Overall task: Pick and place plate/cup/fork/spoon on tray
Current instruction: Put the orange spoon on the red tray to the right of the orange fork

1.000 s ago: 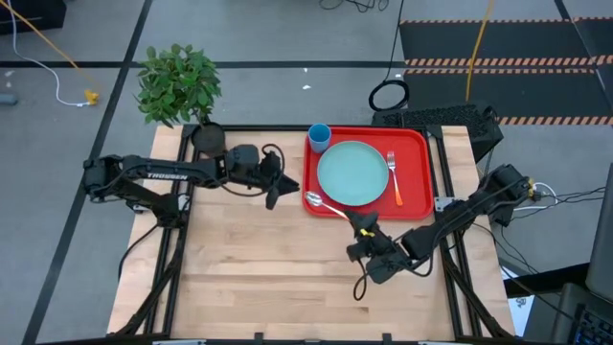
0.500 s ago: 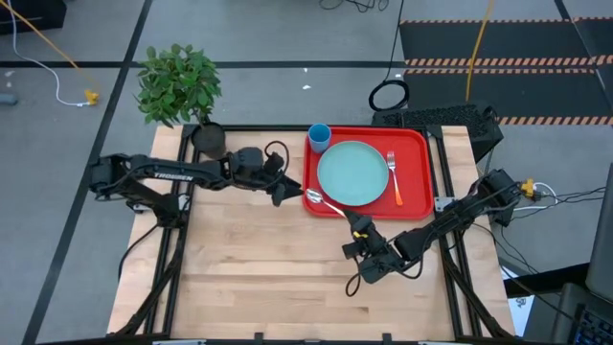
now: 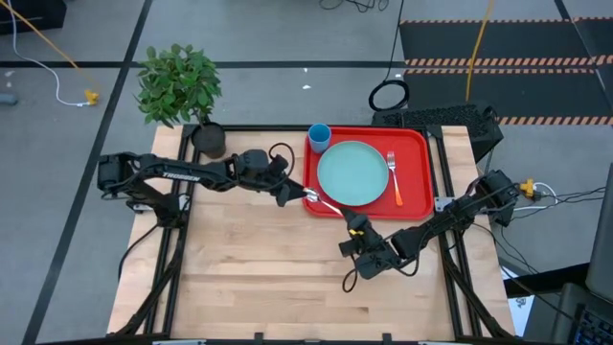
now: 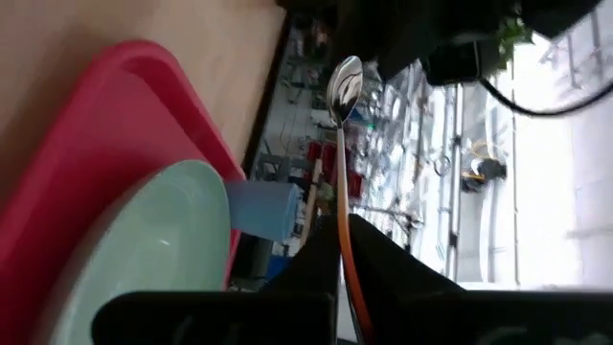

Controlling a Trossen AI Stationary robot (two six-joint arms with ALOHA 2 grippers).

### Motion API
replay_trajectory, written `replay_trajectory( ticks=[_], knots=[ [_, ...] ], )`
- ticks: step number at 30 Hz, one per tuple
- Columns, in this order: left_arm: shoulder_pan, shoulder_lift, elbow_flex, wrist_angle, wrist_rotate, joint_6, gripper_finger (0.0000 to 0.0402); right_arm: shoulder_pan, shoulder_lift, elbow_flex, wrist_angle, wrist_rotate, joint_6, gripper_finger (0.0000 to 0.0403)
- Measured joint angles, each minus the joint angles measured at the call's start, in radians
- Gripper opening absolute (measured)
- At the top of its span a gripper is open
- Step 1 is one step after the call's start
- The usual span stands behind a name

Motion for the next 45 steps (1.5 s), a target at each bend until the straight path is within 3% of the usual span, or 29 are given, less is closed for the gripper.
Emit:
replay_trajectory(
  ticks=[17, 33, 38, 45],
  knots=[
    [-0.010, 0.000, 0.000, 0.002, -0.012, -0.046, 0.0076, -0.039, 0.000, 0.000, 0.015, -0.011, -0.004, 0.0000],
    [0.010, 0.001, 0.000, 0.015, -0.012, -0.021, 0.0015, -0.050, 0.000, 0.001, 0.031, -0.031, -0.022, 0.0002],
    [0.012, 0.001, 0.000, 0.052, -0.020, 0.015, 0.0011, -0.058, 0.000, 0.001, 0.106, -0.067, -0.008, 0.0029],
    [0.002, 0.001, 0.003, 0.151, 0.005, 0.077, 0.0003, -0.061, -0.001, 0.001, 0.234, -0.071, 0.083, 0.0104]
  ],
)
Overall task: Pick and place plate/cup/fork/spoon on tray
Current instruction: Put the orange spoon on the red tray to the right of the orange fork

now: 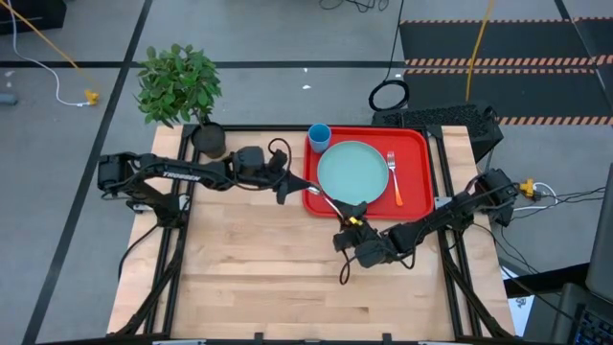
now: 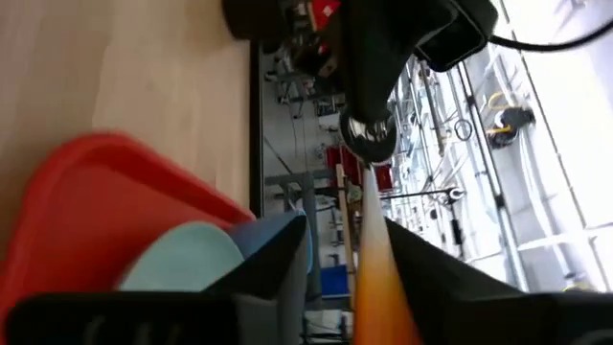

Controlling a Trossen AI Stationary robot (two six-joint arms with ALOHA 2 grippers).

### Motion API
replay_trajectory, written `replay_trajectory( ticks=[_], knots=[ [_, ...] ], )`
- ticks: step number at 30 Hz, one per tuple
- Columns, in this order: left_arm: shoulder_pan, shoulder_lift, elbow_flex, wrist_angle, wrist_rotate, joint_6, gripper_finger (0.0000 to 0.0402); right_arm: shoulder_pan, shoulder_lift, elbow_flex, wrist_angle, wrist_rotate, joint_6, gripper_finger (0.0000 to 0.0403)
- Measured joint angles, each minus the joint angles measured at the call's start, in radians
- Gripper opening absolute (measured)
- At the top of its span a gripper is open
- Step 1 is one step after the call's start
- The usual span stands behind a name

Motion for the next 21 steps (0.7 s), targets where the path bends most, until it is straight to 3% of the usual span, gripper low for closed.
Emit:
replay_trajectory(
  ticks=[10, 21],
  knots=[
    [-0.003, 0.000, 0.000, 0.035, -0.002, 0.057, 0.0002, -0.001, -0.008, 0.000, 0.105, 0.004, 0.152, 0.0174],
    [0.021, 0.000, 0.000, 0.033, -0.003, 0.069, 0.0001, 0.002, -0.047, 0.000, 0.092, 0.004, 0.264, 0.0185]
  ],
)
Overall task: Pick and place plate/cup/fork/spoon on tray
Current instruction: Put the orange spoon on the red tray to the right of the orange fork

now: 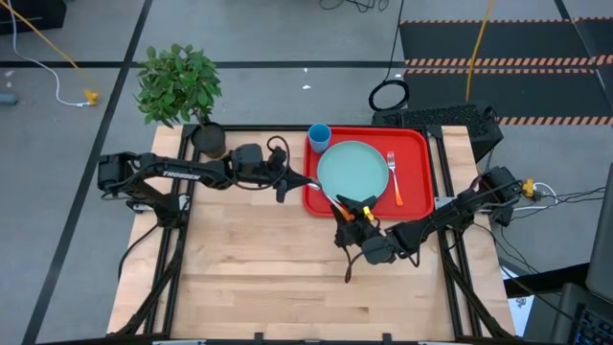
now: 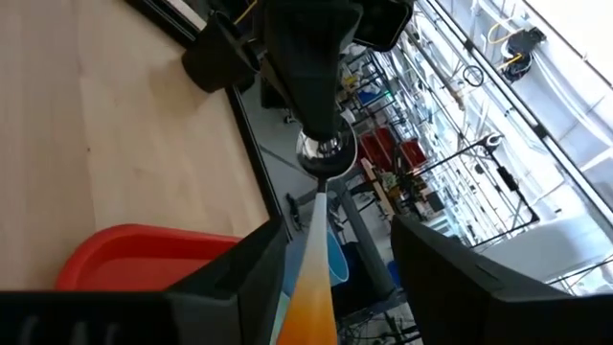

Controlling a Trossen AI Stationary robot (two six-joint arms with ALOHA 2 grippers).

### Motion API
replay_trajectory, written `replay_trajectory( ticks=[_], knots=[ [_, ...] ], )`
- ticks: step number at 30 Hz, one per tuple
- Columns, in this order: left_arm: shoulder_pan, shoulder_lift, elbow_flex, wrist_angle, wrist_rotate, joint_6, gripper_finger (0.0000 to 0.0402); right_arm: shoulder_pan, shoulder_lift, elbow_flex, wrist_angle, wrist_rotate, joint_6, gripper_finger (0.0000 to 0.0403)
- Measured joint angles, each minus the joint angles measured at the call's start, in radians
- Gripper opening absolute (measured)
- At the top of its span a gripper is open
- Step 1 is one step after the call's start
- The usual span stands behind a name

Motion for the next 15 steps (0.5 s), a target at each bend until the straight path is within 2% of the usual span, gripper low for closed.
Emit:
replay_trajectory(
  ticks=[7, 15],
  knots=[
    [0.011, 0.000, 0.000, 0.000, -0.004, -0.011, 0.0001, -0.002, 0.000, 0.000, -0.008, 0.005, 0.062, 0.0174],
    [0.015, 0.000, 0.000, 0.000, -0.068, -0.026, 0.0001, -0.015, 0.000, 0.000, -0.008, 0.008, 0.103, 0.0118]
  ],
)
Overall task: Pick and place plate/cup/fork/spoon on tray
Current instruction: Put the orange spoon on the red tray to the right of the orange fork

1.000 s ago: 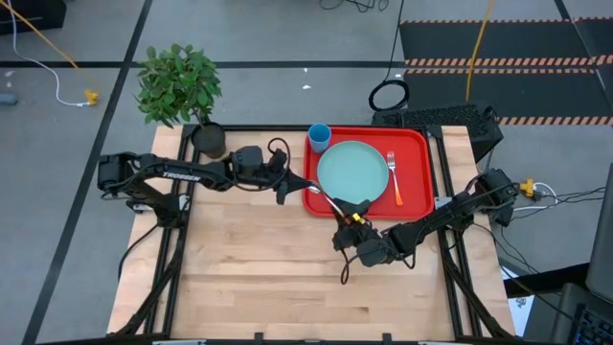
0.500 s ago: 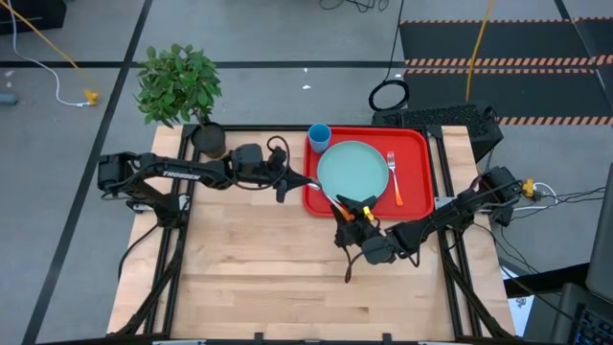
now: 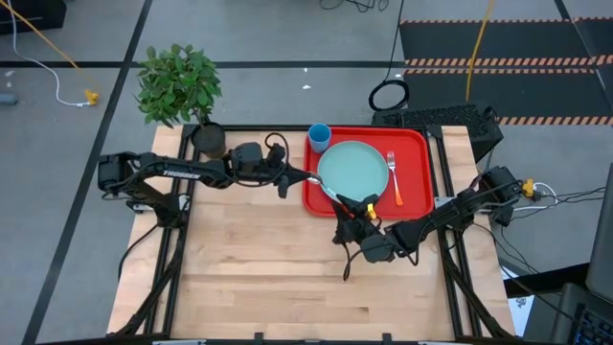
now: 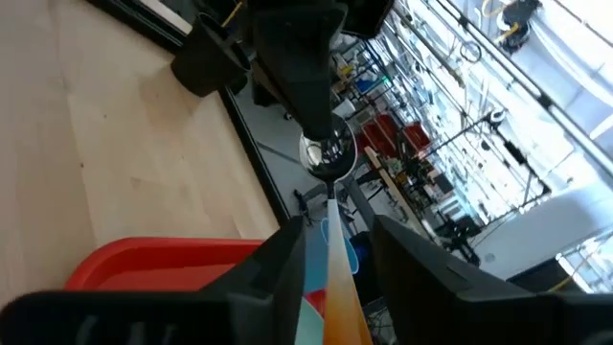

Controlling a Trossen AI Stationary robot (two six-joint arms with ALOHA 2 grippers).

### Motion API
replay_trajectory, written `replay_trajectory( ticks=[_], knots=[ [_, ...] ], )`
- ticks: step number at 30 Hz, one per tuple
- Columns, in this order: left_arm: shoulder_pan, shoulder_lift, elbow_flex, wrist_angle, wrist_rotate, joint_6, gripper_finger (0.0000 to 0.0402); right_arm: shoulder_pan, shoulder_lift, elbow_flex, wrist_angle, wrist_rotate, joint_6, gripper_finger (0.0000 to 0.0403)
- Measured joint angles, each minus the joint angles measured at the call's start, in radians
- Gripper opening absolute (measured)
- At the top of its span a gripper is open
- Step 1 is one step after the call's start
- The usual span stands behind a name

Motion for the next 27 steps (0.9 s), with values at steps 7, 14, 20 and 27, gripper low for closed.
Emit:
replay_trajectory(
  ticks=[7, 14, 20, 27],
  knots=[
    [0.000, 0.000, 0.000, 0.000, -0.022, -0.002, 0.0001, -0.025, 0.000, 0.000, -0.009, 0.000, 0.023, 0.0085],
    [0.000, 0.000, 0.000, 0.001, -0.040, -0.004, 0.0001, -0.026, 0.000, 0.000, -0.062, 0.000, 0.042, 0.0126],
    [-0.003, 0.000, 0.000, 0.005, -0.040, -0.006, 0.0001, -0.036, 0.000, 0.000, -0.092, 0.002, 0.054, 0.0157],
    [-0.018, 0.000, 0.000, 0.018, -0.041, -0.006, 0.0001, -0.038, 0.000, 0.000, -0.091, 0.000, 0.054, 0.0102]
  ],
)
